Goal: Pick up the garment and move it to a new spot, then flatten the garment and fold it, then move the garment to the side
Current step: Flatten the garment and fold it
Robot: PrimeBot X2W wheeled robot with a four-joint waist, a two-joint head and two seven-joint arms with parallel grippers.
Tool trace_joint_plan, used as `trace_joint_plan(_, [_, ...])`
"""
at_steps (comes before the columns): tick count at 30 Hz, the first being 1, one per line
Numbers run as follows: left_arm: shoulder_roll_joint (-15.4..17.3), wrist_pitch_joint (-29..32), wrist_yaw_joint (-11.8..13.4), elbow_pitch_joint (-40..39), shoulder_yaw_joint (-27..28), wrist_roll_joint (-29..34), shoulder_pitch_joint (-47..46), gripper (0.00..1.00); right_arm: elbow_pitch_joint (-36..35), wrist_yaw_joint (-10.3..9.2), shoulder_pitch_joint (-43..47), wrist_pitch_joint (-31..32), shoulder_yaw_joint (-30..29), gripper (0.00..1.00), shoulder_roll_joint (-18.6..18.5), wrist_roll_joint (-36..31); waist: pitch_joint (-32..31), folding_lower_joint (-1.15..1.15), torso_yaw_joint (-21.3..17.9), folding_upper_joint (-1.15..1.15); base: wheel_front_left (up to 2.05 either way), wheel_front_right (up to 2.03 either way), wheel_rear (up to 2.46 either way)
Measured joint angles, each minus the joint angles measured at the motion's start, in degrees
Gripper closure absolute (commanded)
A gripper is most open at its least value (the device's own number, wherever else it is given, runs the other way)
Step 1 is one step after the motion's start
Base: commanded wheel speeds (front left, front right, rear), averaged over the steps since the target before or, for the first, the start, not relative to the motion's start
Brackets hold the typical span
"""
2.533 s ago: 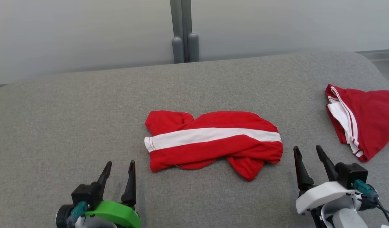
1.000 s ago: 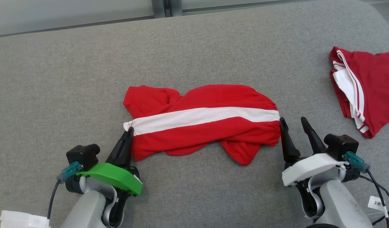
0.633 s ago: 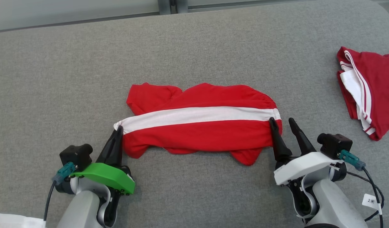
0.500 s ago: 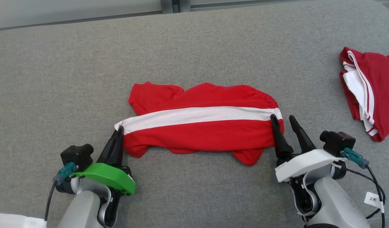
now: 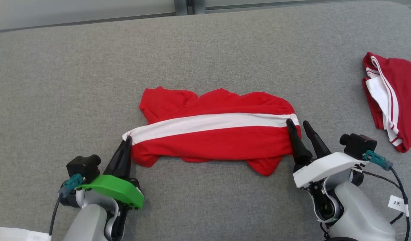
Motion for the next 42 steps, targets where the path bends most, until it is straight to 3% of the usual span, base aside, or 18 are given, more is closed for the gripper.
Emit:
trace_joint_plan(5, [-0.12, 0.0, 0.0, 0.11, 0.04, 0.43, 0.12, 1.0, 0.15, 0.0, -0.69, 0.0, 1.33, 0.28, -1.33, 2.81, -0.24, 0.0, 0.29, 0.0, 0.0, 0.0, 0.0])
trace_joint_plan(7, [-0.18, 0.0, 0.01, 0.14, 0.0, 0.44, 0.19, 1.0, 0.24, 0.0, -0.71, 0.0, 2.14, 0.5, -1.76, 3.6, -0.33, 0.0, 0.38, 0.0, 0.0, 0.0, 0.0])
trace_joint_plan(8, [-0.19, 0.0, 0.0, 0.15, 0.0, 0.45, 0.23, 1.0, 0.38, 0.0, -0.75, 0.0, 2.77, 0.5, -2.0, 4.16, -0.34, 0.0, 0.43, 0.0, 0.0, 0.0, 0.0])
trace_joint_plan(12, [-0.23, 0.0, 0.0, 0.21, 0.09, 0.51, 0.41, 1.0, 0.76, 0.0, -1.63, 0.0, 3.83, 0.69, -2.91, 5.54, -0.24, 0.0, 0.5, 0.0, 0.0, 0.0, 0.0])
trace_joint_plan(15, [-0.23, 0.0, 0.0, 0.21, 0.15, 0.57, 0.41, 1.0, 0.78, 0.0, -1.97, 0.0, 4.19, 1.0, -3.14, 5.75, -0.19, 0.0, 0.5, 0.0, 0.0, 0.0, 0.0])
trace_joint_plan(20, [-0.33, 0.0, 0.0, 0.4, 0.21, 0.57, 0.41, 1.0, 1.45, 0.0, -2.21, 0.0, 5.03, 1.0, -3.54, 6.54, -0.21, 0.0, 0.6, 0.0, 0.0, 0.0, 0.0])
trace_joint_plan(21, [-0.35, 0.0, 0.0, 0.42, 0.19, 0.57, 0.41, 1.0, 1.55, 0.0, -2.31, 0.0, 5.11, 0.84, -3.63, 6.68, -0.23, 0.0, 0.63, 0.0, 0.0, 0.0, 0.0])
trace_joint_plan(22, [-0.38, 0.0, 0.0, 0.41, 0.18, 0.59, 0.41, 1.0, 1.63, 0.0, -2.38, 0.0, 5.13, 0.25, -3.71, 6.95, -0.25, 0.0, 0.67, 0.0, 0.0, 0.0, 0.0])
trace_joint_plan(23, [-0.41, 0.0, 0.0, 0.41, 0.16, 0.62, 0.41, 1.0, 1.7, 0.0, -2.43, 0.0, 5.08, 0.0, -3.8, 7.03, -0.23, 0.0, 0.7, 0.0, 0.0, 0.0, 0.0])
trace_joint_plan(33, [-0.49, 0.0, 0.0, 0.27, -0.01, 1.01, 0.37, 1.0, 2.76, 0.0, -3.18, 0.0, 6.55, 0.0, -4.48, 8.66, -0.01, 0.0, 1.22, 0.0, 0.0, 0.0, 0.0])
trace_joint_plan(34, [-0.51, 0.0, 0.0, 0.25, -0.03, 1.01, 0.37, 1.0, 2.75, 0.0, -3.32, 0.0, 6.82, 0.07, -4.56, 8.82, 0.01, 0.0, 1.26, 0.0, 0.0, 0.0, 0.0])
trace_joint_plan(36, [-0.51, 0.0, 0.0, 0.25, -0.03, 1.01, 0.37, 1.0, 2.74, 0.0, -3.55, 0.0, 7.46, 0.53, -4.74, 9.14, 0.03, 0.0, 1.32, 0.0, 0.0, 0.0, 0.0])
trace_joint_plan(39, [-0.57, 0.0, 0.0, 0.23, -0.02, 1.03, 0.37, 1.0, 2.8, 0.0, -3.69, 0.0, 8.45, 0.92, -5.05, 9.99, 0.07, 0.0, 1.4, 0.0, 0.0, 0.0, 0.0])
trace_joint_plan(40, [-0.6, 0.0, 0.0, 0.22, 0.0, 1.07, 0.37, 1.0, 2.83, 0.0, -3.81, 0.0, 8.66, 1.0, -5.17, 10.07, 0.07, 0.0, 1.43, 0.0, 0.0, 0.0, 0.0])
trace_joint_plan(42, [-0.66, 0.0, 0.0, 0.15, 0.02, 1.16, 0.36, 1.0, 2.86, 0.0, -4.17, 0.0, 9.32, 1.0, -5.56, 10.51, 0.09, 0.0, 1.46, 0.0, 0.0, 0.0, 0.0])
